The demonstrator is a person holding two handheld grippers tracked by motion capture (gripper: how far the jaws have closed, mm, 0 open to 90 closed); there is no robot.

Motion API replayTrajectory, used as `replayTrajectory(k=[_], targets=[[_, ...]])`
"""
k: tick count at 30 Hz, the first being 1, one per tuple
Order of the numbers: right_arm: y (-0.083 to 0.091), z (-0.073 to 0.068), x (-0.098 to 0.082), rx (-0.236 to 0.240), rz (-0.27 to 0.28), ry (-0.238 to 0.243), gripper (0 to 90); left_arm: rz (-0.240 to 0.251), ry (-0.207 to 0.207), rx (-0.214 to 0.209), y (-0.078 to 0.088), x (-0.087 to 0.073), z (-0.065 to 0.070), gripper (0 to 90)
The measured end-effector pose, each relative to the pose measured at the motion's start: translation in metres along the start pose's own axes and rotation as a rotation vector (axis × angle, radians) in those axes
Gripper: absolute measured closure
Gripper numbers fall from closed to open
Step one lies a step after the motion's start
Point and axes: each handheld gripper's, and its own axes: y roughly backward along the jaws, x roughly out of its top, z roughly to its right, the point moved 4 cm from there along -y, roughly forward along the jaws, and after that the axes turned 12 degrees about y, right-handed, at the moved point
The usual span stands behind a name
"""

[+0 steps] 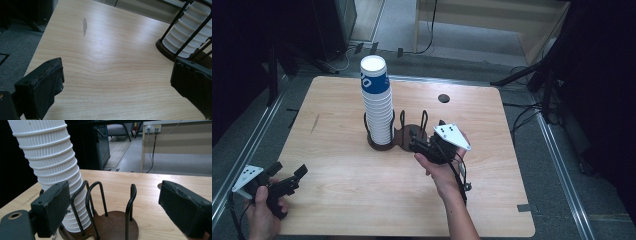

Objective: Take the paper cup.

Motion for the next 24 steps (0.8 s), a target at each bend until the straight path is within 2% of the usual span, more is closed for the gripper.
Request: replayTrajectory(k=[9,18,24], targets=[[-0.005,-0.009,0.003,0.017,-0.002,0.001,10.1,0.0,0.001,-0.001,0.0,0.0,0.0,0.0],[-0.01,-0.016,0.017,0.031,0.02,0.007,10.1,-0.002,-0.001,-0.002,0.0,0.0,-0.001,0.0],[-0.019,-0.028,0.023,0.053,0.023,0.005,10.1,-0.001,0.002,-0.004,0.0,0.0,-0.001,0.0]])
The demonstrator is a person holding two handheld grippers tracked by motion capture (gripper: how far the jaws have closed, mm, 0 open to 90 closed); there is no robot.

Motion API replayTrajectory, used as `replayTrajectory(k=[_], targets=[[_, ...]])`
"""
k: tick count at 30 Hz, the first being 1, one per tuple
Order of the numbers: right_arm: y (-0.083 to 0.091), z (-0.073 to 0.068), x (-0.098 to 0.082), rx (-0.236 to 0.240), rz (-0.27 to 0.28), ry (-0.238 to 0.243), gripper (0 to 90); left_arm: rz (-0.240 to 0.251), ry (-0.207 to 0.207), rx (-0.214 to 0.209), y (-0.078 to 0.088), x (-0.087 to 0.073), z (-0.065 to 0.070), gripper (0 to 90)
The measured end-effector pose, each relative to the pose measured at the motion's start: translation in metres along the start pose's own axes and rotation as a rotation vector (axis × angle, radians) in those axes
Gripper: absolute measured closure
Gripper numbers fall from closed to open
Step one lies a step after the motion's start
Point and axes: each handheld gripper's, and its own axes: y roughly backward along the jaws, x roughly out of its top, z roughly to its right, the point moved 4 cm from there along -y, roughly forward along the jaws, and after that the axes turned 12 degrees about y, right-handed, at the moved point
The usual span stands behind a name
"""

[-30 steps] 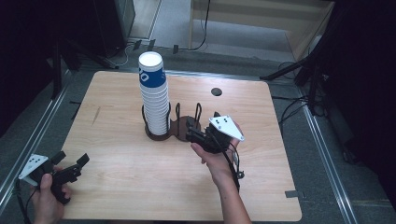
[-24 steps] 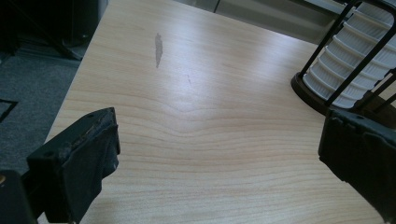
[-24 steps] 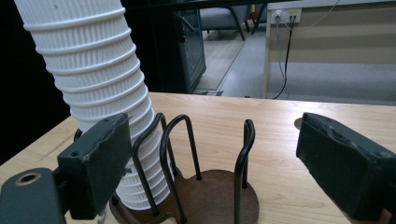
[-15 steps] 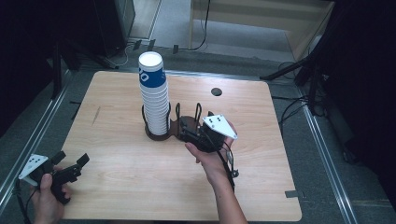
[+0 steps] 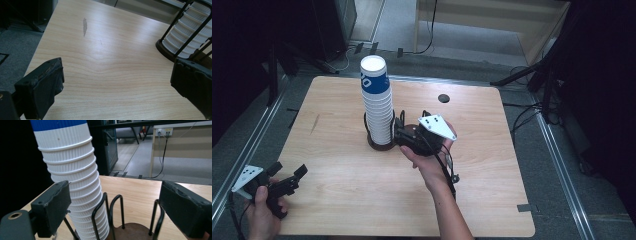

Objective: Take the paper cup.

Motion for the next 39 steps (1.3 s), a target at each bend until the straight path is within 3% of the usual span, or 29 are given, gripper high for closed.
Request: replayTrajectory(k=[20,29,39], targets=[[-0.013,-0.028,0.019,0.048,0.038,0.005,10.1,0.0,0.009,-0.008,0.0,0.001,0.0,0.0],[-0.021,-0.046,0.03,0.092,0.05,0.001,10.1,0.005,0.013,-0.007,0.0,0.001,0.0,0.0],[-0.032,-0.055,0.045,0.075,0.076,0.016,10.1,0.005,0.012,-0.007,0.0,0.001,0.0,0.0]])
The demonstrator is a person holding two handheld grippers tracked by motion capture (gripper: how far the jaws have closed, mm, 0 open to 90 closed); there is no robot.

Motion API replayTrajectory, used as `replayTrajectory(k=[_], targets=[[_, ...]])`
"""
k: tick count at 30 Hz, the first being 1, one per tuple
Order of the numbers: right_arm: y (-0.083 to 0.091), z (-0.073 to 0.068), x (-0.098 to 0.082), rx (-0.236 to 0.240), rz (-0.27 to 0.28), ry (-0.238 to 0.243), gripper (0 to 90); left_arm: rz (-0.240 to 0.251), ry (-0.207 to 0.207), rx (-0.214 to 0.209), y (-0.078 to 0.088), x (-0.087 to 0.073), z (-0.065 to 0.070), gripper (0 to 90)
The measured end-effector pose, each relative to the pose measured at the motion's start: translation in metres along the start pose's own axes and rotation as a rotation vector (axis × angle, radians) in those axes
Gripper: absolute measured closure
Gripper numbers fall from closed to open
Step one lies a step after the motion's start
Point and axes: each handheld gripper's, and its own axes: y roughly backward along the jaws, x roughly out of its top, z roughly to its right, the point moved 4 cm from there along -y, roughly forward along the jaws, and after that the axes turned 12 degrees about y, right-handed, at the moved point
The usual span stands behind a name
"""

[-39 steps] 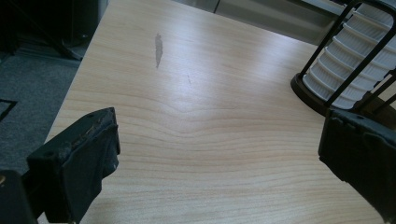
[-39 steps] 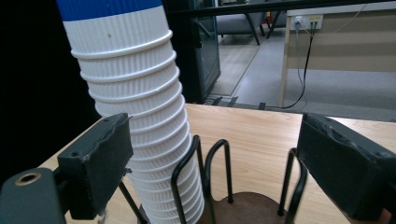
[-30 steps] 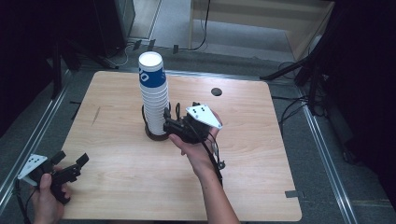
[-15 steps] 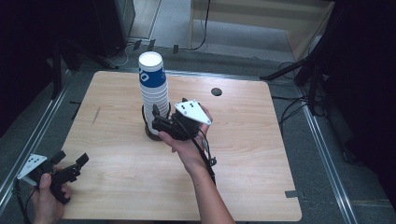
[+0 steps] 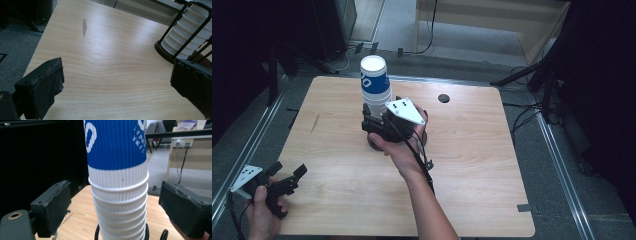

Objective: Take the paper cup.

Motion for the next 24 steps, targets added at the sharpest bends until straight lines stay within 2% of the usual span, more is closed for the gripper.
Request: replayTrajectory(k=[13,17,24], targets=[[-0.026,0.001,0.011,-0.045,-0.01,-0.013,11.4,0.002,0.007,-0.003,0.0,0.0,-0.001,0.0],[-0.033,0.001,0.013,-0.044,-0.018,-0.023,10.9,0.0,0.006,-0.004,0.0,0.0,-0.001,0.0],[-0.043,0.001,0.014,-0.068,-0.029,-0.022,9.5,0.0,0.008,-0.004,0.0,0.001,-0.001,0.0]])
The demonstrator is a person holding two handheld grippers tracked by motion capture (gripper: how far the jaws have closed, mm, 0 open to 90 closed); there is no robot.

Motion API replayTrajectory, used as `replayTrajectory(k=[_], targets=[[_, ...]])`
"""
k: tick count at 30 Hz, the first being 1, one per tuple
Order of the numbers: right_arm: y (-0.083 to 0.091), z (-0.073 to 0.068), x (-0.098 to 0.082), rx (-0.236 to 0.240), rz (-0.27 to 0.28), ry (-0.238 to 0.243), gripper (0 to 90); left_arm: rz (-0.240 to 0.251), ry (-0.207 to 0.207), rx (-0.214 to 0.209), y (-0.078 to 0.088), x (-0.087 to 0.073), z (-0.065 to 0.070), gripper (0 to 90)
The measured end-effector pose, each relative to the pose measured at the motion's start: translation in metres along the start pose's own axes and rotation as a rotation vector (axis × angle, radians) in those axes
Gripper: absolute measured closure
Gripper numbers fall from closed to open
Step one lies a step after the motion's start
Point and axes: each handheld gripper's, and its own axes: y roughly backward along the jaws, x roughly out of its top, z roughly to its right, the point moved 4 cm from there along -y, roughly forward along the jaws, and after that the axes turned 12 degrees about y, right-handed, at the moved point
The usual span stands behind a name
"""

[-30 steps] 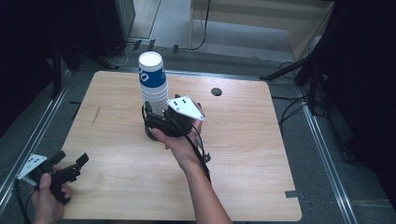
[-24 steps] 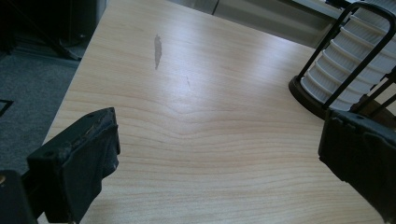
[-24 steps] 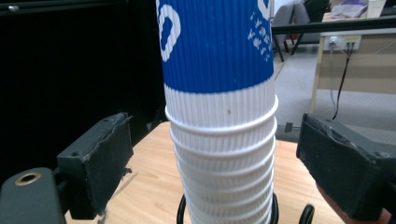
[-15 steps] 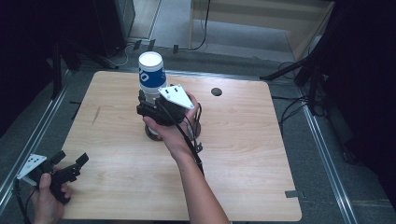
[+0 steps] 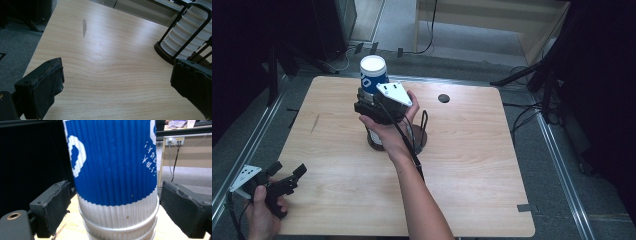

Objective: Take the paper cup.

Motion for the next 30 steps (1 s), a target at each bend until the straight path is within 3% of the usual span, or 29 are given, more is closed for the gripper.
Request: replayTrajectory(k=[17,30], targets=[[-0.017,0.0,0.005,-0.038,0.0,0.01,11.2,-0.001,-0.002,-0.001,0.0,0.0,0.0,0.0],[-0.016,-0.003,0.009,-0.065,0.039,0.022,17.7,-0.004,-0.005,0.0,-0.001,0.0,0.0,0.0]])
